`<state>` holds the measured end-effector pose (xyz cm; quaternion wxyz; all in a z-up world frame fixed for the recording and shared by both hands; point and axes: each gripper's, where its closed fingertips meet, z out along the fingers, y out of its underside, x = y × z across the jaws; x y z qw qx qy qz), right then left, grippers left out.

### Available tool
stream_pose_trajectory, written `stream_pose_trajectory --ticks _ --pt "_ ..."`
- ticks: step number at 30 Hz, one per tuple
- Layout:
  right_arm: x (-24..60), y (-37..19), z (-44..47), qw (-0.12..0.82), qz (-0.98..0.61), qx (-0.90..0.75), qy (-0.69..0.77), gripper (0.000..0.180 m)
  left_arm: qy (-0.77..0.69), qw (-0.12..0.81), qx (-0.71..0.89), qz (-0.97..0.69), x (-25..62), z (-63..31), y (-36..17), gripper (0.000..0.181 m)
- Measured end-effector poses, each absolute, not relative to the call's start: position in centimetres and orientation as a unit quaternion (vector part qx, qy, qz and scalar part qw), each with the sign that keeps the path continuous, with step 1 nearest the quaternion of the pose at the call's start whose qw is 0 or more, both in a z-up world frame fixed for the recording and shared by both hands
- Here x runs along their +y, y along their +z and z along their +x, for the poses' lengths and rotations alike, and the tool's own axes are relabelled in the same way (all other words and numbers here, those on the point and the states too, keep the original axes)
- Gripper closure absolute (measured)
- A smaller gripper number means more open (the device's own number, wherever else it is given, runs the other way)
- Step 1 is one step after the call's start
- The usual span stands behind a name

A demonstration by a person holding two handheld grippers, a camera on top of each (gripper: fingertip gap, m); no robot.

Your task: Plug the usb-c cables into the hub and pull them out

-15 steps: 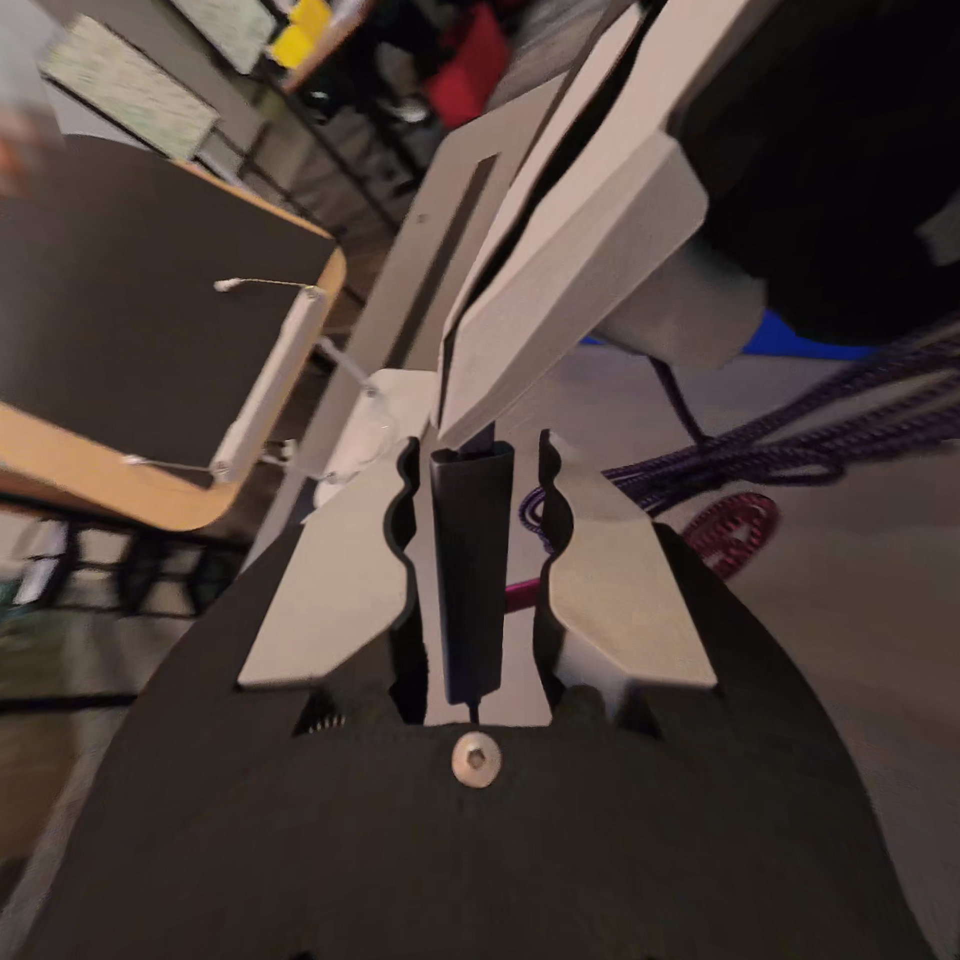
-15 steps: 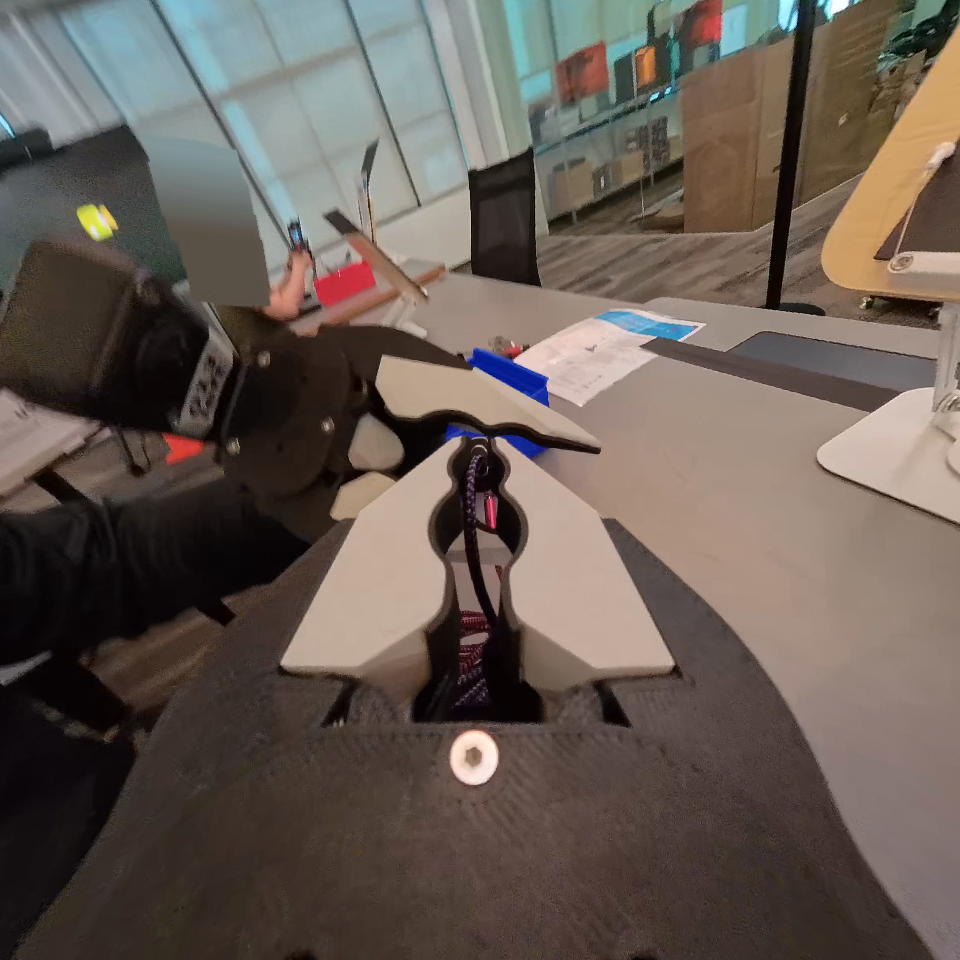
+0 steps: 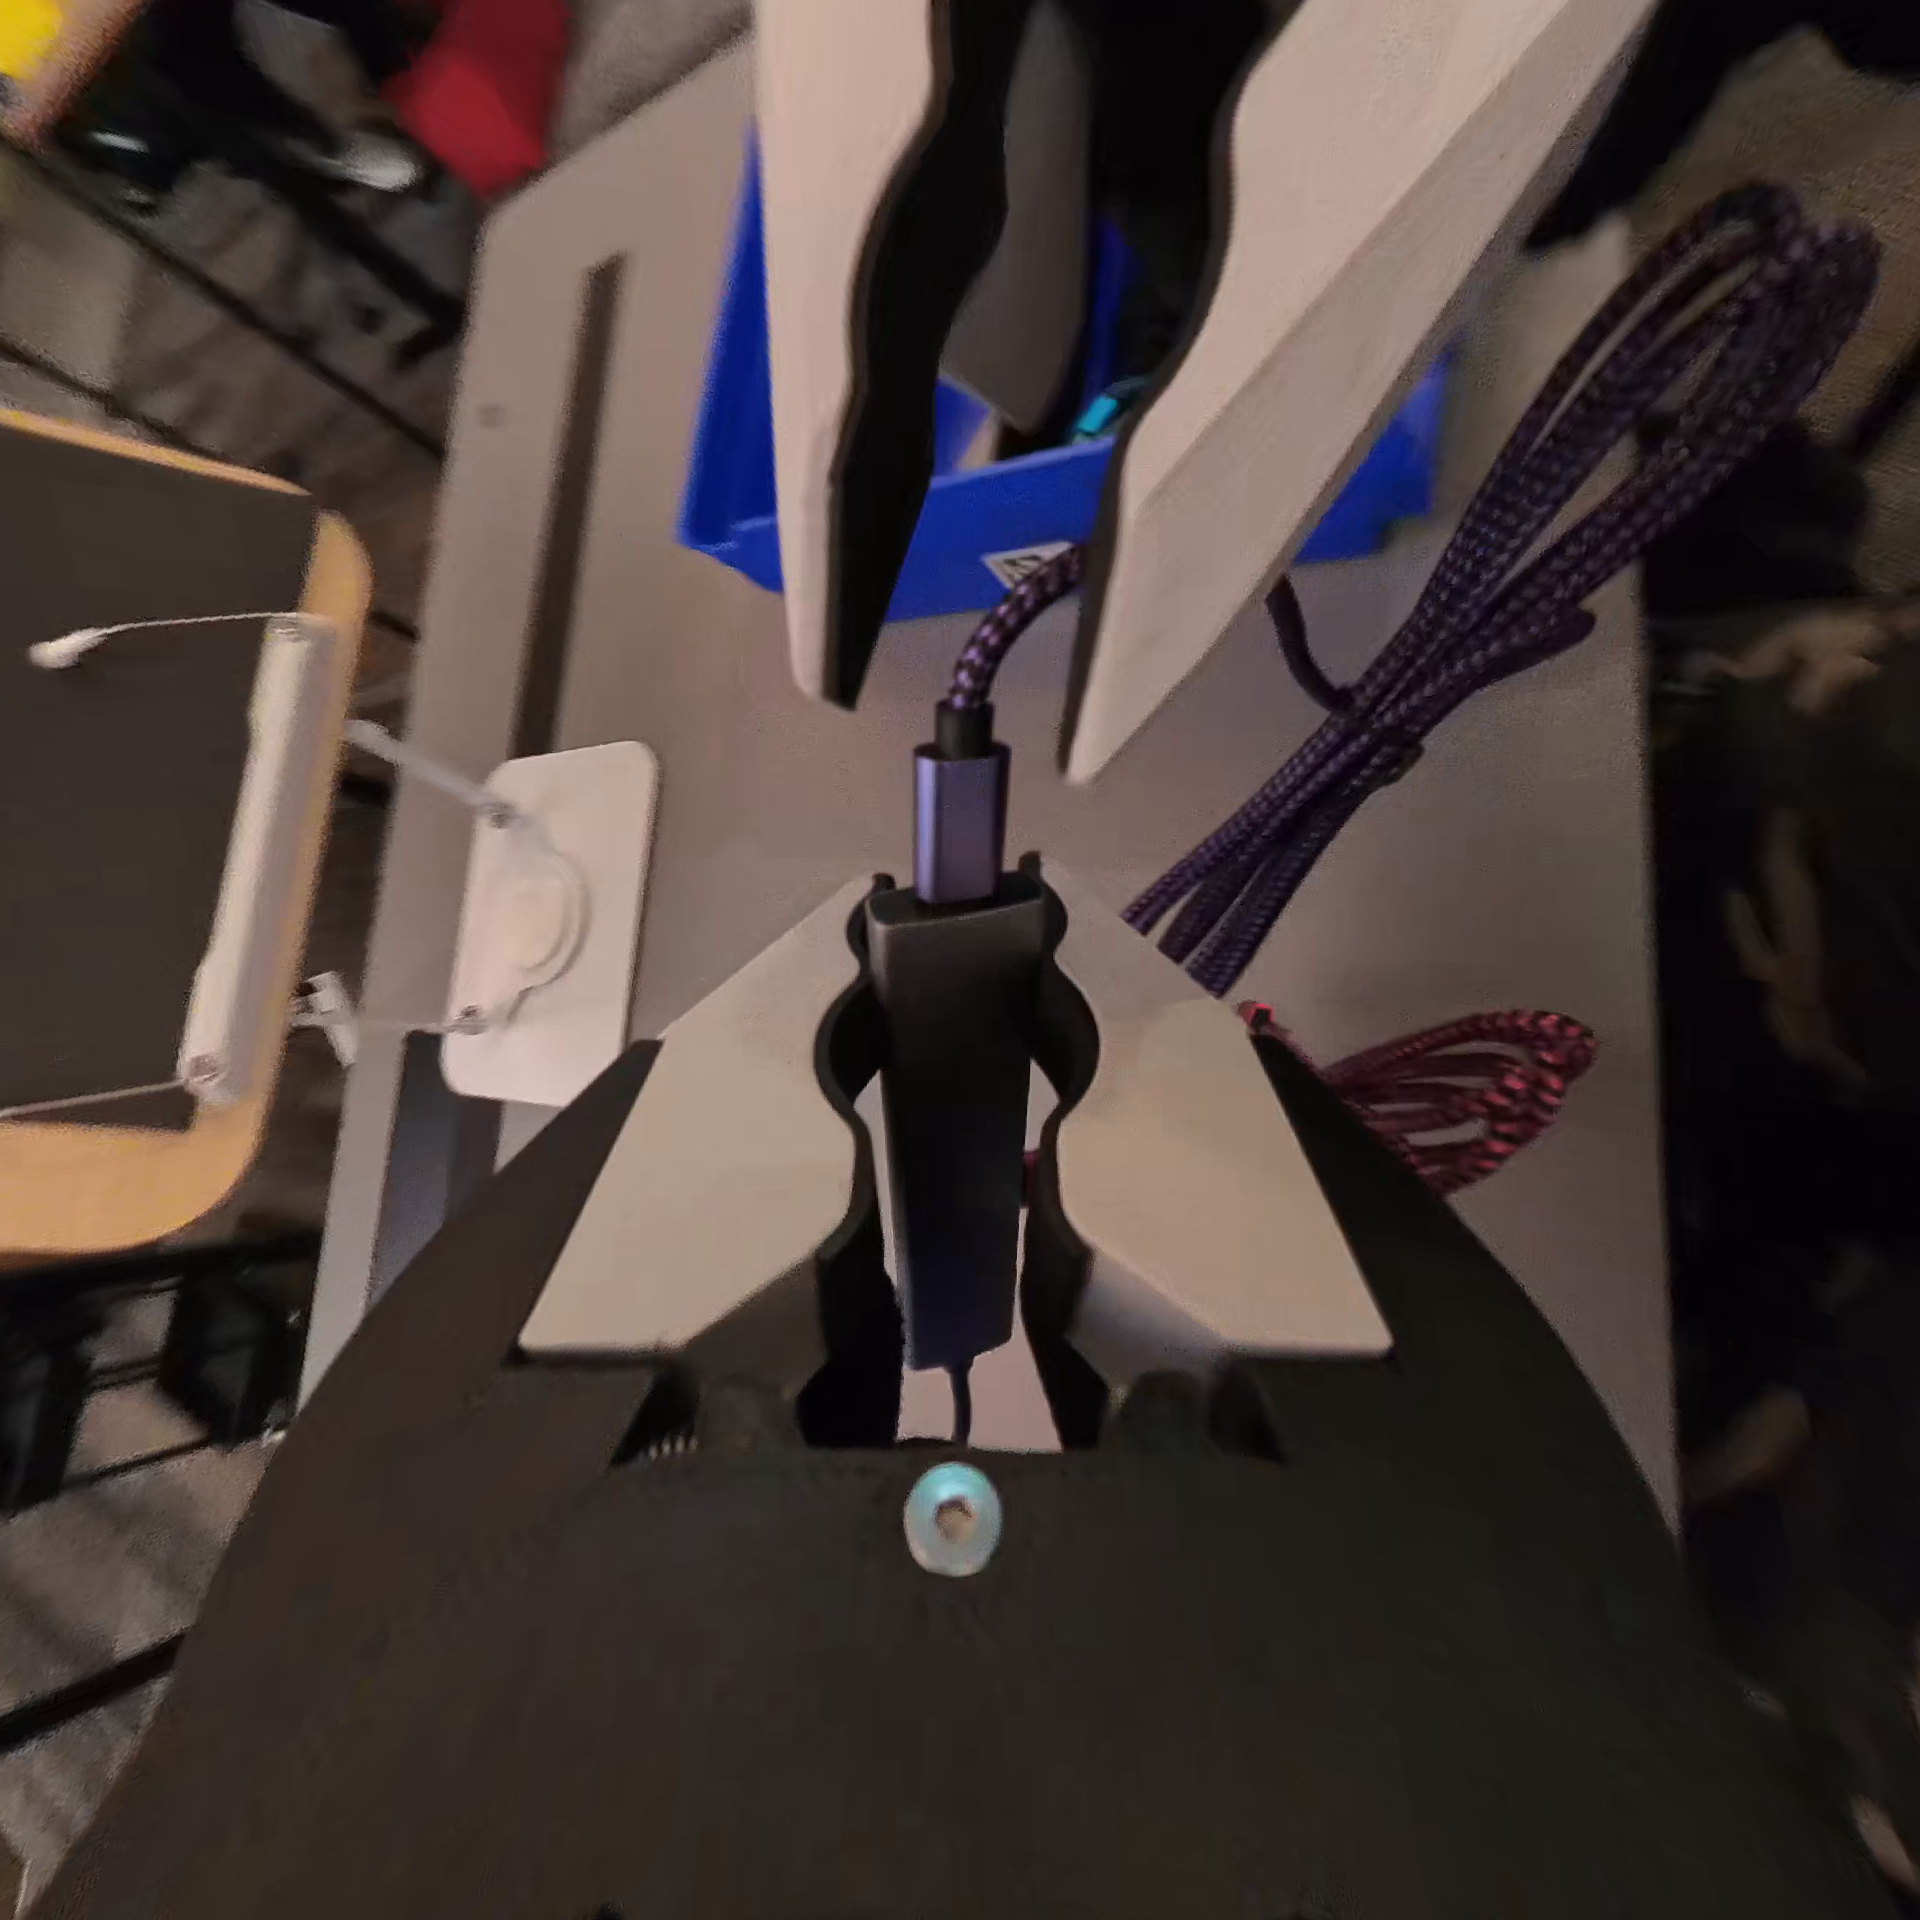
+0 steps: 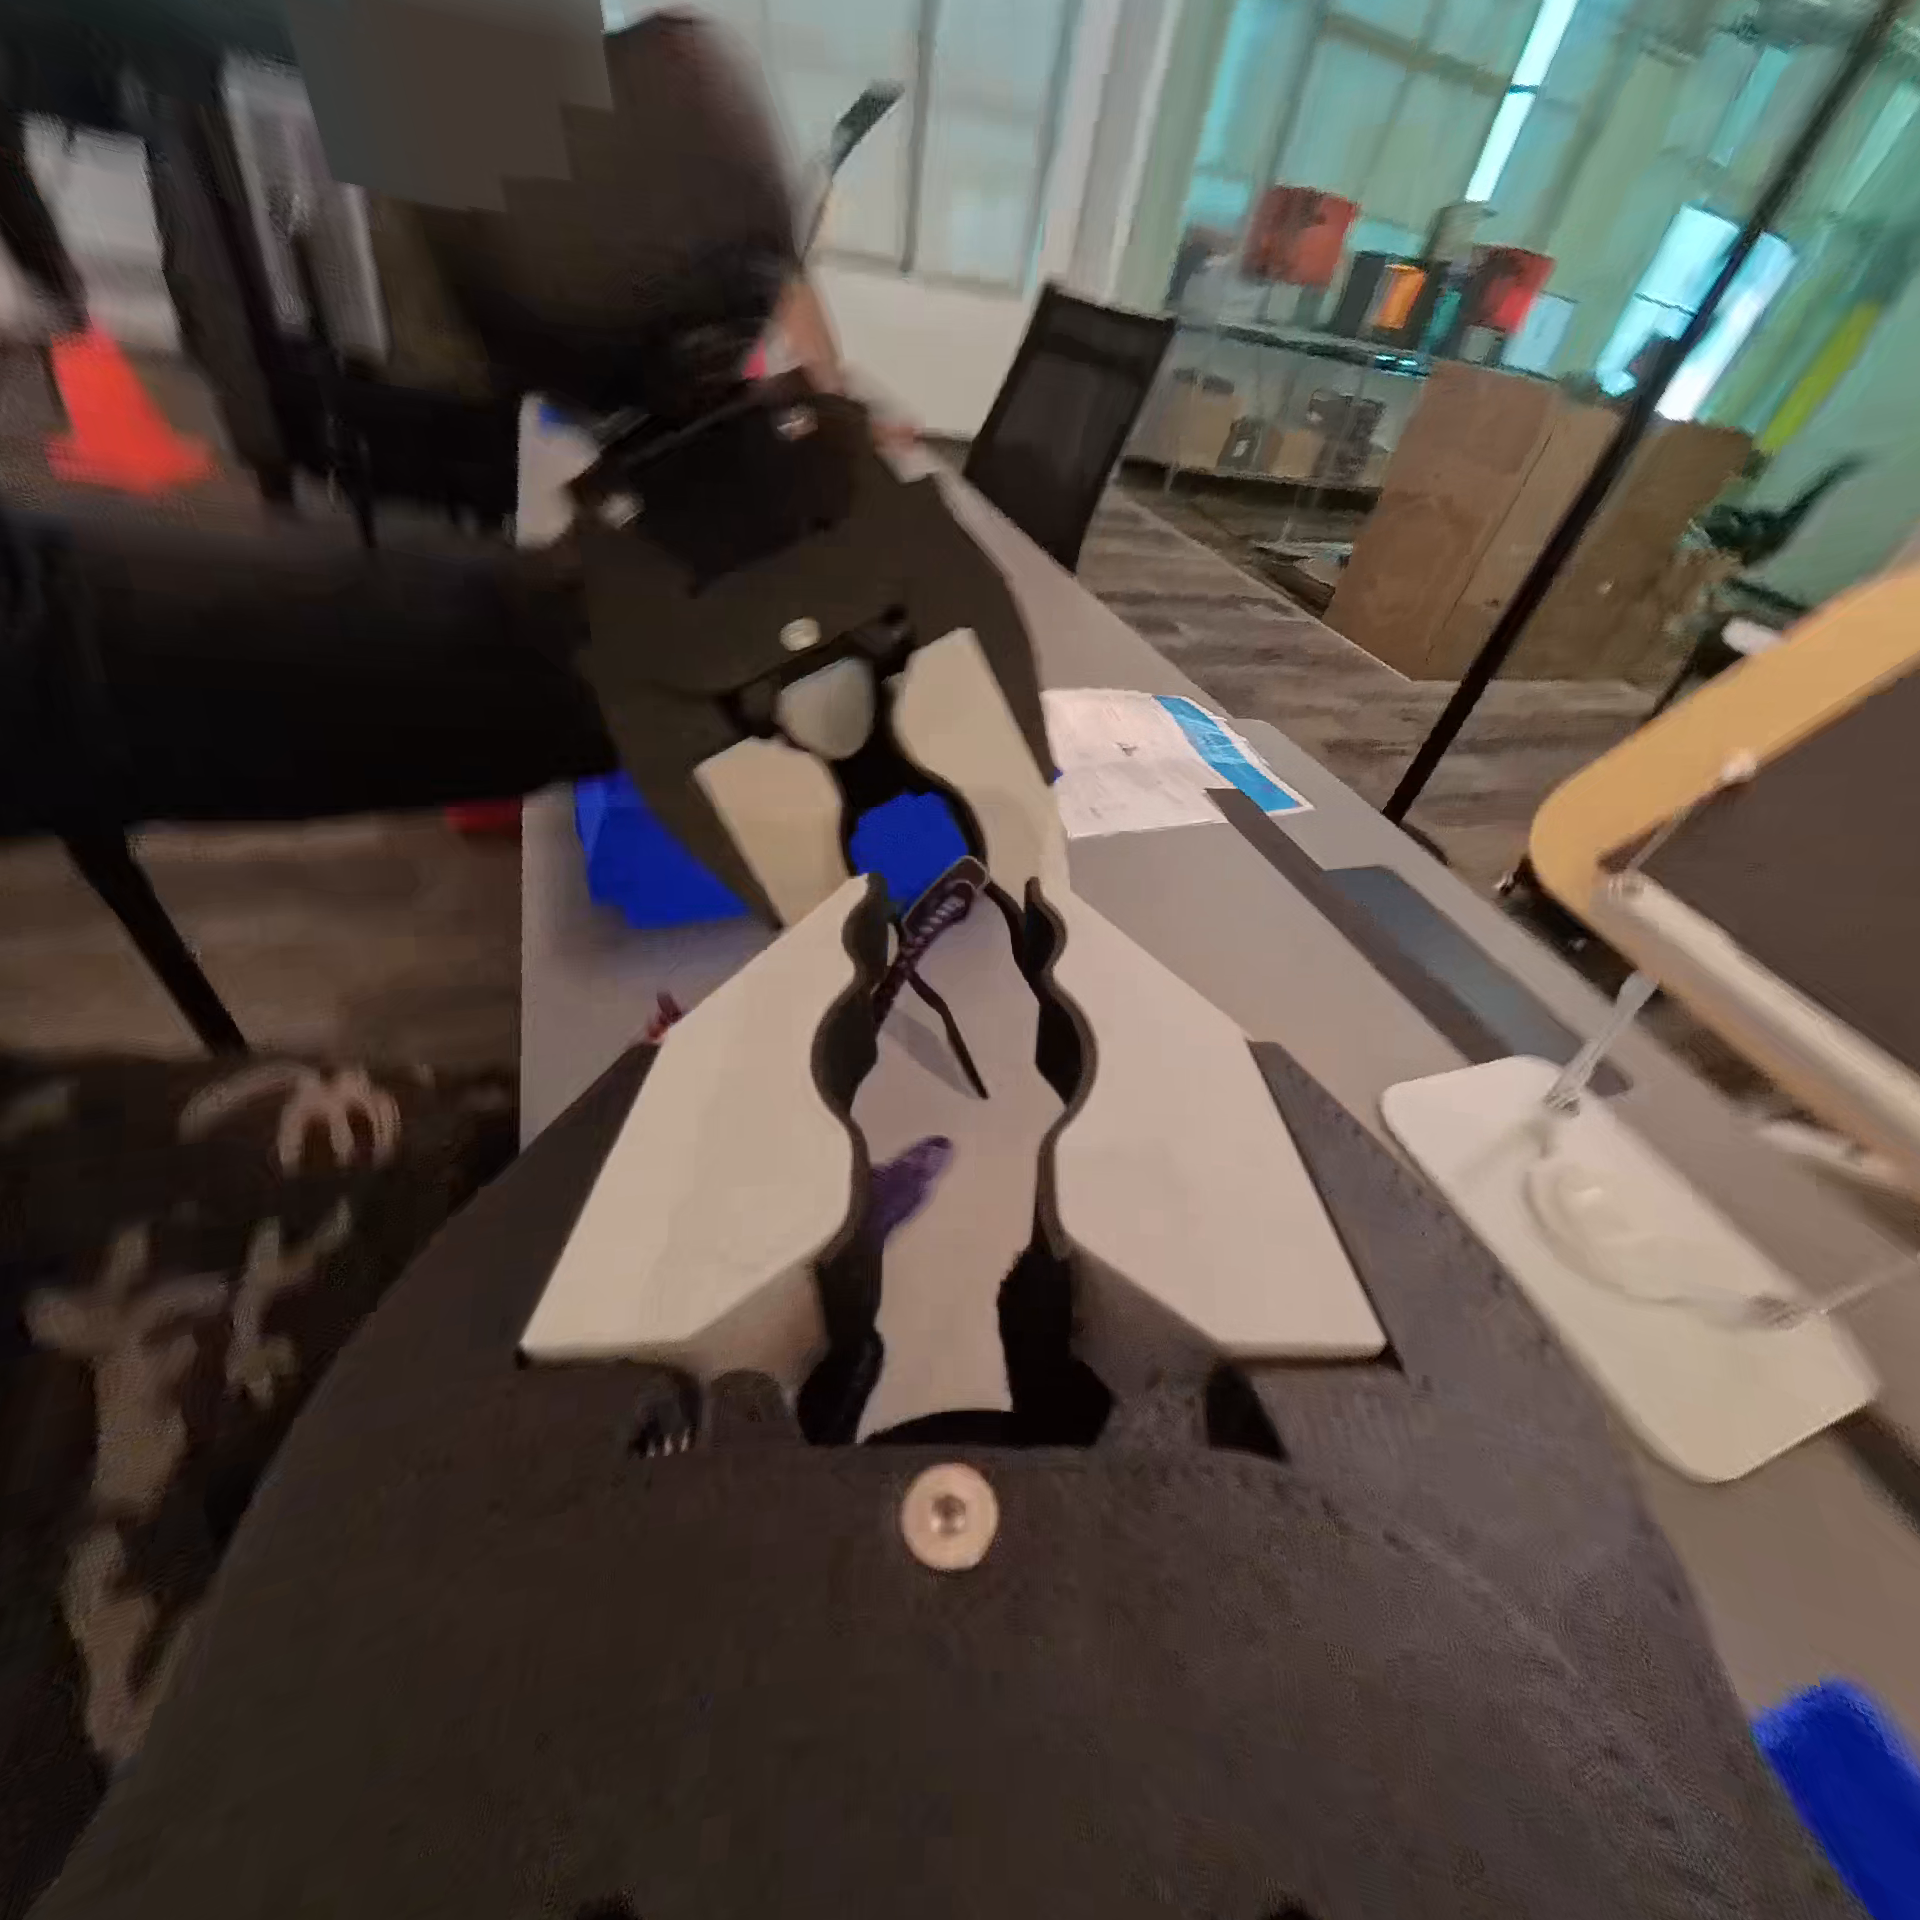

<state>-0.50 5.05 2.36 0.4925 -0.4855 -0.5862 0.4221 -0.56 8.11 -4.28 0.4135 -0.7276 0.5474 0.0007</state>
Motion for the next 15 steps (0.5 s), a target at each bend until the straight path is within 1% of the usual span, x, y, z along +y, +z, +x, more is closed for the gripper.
stream_pose_trajectory --ticks 1,3,7,10,12,15 --pt "4.4 2.5 -0.3 0.492 -0.466 -0.619 0.397 0.159 -0.012 0.394 0.564 -0.726 7.5 -0.5 -4.5 0.158" --pt "3.6 2.8 -0.2 0.498 -0.430 -0.669 0.346 0.159 -0.045 0.341 0.608 -0.716 5.7 -0.2 -5.5 0.159" --pt "2.0 0.8 -0.5 0.461 -0.392 -0.754 0.255 0.160 -0.068 0.272 0.650 -0.706 4.0 0.1 -6.7 0.159" --pt "2.1 -1.0 -0.8 0.445 -0.403 -0.773 0.206 0.157 -0.078 0.248 0.665 -0.701 3.4 0.2 -7.0 0.159" --pt "1.7 -1.0 -0.9 0.458 -0.398 -0.766 0.211 0.170 -0.080 0.240 0.668 -0.700 3.2 0.2 -7.2 0.159" --pt "1.5 -1.4 -0.7 0.463 -0.401 -0.760 0.218 0.168 -0.096 0.227 0.673 -0.697 2.7 0.2 -7.5 0.158"
